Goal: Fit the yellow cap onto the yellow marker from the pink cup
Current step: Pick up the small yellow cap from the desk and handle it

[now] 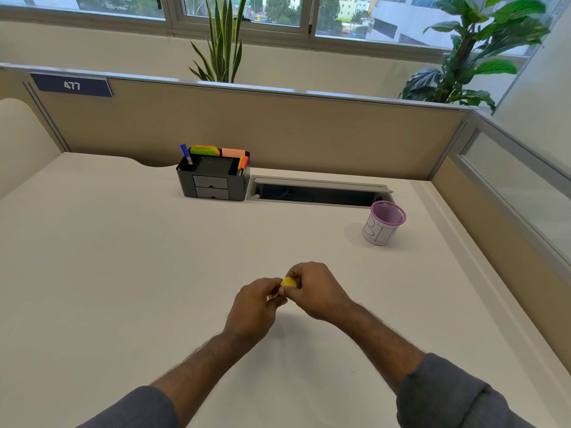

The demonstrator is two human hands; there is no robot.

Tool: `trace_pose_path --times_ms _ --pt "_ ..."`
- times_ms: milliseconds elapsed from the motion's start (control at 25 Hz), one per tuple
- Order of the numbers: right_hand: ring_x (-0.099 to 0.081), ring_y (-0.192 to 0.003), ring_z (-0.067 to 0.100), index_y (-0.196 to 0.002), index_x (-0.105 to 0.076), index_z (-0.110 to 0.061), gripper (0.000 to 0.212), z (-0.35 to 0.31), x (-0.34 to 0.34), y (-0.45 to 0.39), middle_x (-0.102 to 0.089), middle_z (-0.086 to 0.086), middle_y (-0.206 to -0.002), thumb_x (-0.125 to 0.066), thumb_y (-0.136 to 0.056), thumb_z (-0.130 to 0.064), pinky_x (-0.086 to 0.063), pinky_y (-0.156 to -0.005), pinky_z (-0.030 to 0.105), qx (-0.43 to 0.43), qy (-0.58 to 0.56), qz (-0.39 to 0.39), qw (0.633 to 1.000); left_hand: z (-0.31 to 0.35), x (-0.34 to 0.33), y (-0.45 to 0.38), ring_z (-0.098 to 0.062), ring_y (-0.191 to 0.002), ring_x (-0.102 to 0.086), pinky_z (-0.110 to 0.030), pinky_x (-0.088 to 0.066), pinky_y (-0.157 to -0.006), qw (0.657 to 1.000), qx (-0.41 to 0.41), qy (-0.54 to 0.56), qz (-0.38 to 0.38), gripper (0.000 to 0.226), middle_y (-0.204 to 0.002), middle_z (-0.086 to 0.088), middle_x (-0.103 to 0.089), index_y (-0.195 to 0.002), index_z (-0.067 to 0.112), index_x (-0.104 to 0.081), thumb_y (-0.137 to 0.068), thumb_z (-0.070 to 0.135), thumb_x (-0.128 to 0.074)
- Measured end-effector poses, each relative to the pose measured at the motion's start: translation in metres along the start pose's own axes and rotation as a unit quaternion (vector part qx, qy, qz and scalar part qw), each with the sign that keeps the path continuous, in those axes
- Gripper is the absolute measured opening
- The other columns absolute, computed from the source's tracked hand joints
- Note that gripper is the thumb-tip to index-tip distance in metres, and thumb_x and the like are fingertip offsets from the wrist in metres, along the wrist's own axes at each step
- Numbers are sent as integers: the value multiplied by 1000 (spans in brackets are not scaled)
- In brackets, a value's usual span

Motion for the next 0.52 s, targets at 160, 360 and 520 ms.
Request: trace_pose_path --times_ms 160,360,520 --pt "-59 -70 11 -90 -71 -15 15 1 -2 1 -67 -2 -80 -72 -79 -25 -51 -62 25 -4 -8 30 1000 -2 -1 -2 -11 -85 -66 -31 -55 -78 1000 7 0 9 18 -93 8 -75 -102 24 -71 -87 15 -69" --pt "-56 -60 8 -85 -70 -14 15 3 10 -2 -66 -2 -73 -73 -72 -22 -51 -58 24 -10 -62 43 997 -11 -1 -2 -14 -87 -65 -29 -54 -81 999 31 -10 5 19 -96 4 -74 -102 20 -70 -85 11 -70" --pt "-55 -59 11 -92 -70 -18 21 20 10 -3 -61 3 -69 -75 -72 -16 -50 -59 28 -56 -210 39 975 -16 0 -5 -14 -93 -67 -31 -55 -87 998 54 15 20 23 -102 4 -73 -106 18 -70 -84 10 -71"
Point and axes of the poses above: each hand's wrist, its own y-axis away from the middle knuckle, its own x-axis out of the back of the hand, z = x × y, the point moved 2 cm from there along -y, towards the middle knuckle
